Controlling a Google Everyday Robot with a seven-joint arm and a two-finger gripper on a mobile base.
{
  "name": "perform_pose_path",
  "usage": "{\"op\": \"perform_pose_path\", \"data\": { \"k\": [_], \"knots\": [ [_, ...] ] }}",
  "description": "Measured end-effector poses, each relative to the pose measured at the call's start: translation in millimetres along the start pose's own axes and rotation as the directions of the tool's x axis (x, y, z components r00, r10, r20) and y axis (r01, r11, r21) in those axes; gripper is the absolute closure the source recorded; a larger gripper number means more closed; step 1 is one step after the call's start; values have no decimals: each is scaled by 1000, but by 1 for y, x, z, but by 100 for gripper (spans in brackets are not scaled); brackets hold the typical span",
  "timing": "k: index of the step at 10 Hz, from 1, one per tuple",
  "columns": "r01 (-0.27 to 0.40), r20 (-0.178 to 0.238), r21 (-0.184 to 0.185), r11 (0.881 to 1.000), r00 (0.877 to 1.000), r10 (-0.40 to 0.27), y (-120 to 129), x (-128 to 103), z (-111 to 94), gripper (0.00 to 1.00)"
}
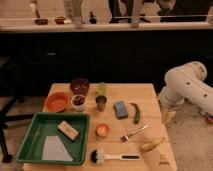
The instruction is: Wipe red bowl with eraser
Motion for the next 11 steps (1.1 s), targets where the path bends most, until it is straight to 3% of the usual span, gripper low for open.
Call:
{"op": "perform_pose_path", "data": {
  "k": [6,9,11],
  "knots": [
    [0,-2,0,1000,1000,0,0,0,0,26],
    [-103,-19,6,995,994,103,2,-18,4,26],
    [-148,40,13,989,988,147,4,-41,0,26]
  ]
}}
